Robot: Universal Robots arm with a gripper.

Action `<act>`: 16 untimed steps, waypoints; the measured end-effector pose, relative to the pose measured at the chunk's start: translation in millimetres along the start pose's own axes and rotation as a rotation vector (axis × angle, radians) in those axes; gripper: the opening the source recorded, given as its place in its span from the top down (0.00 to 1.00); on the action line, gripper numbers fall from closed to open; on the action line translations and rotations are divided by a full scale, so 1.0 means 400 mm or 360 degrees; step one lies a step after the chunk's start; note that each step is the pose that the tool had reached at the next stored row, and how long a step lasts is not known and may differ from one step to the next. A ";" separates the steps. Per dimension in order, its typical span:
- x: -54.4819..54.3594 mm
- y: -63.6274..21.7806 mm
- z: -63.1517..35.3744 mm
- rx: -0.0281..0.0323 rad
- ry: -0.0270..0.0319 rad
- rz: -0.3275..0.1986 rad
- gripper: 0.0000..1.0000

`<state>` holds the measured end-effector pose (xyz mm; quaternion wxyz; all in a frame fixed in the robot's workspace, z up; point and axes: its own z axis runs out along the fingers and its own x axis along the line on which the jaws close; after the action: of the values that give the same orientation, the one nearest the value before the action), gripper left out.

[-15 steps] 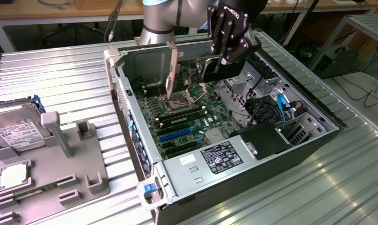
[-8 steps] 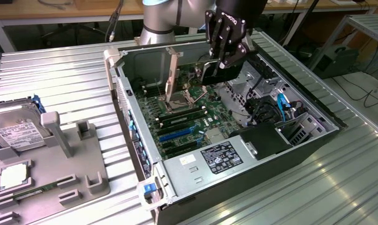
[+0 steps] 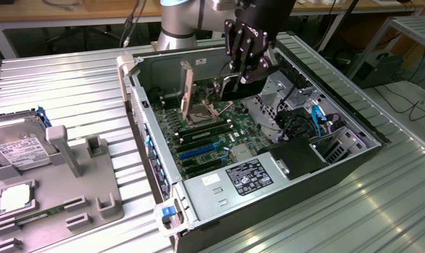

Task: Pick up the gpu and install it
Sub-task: 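Insert the gpu into the slot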

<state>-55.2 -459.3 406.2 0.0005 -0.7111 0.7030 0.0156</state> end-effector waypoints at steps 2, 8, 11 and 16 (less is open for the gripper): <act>0.000 0.008 0.006 0.00000 -0.00002 0.0000 0.73; 0.000 0.012 0.022 -0.00003 -0.00014 -0.0009 0.73; -0.005 0.016 0.037 -0.00005 -0.00010 -0.0009 0.73; -0.019 0.017 0.062 -0.00004 -0.00014 -0.0009 0.73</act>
<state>-62.8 -451.0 381.7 0.0008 -0.7130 0.7010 0.0160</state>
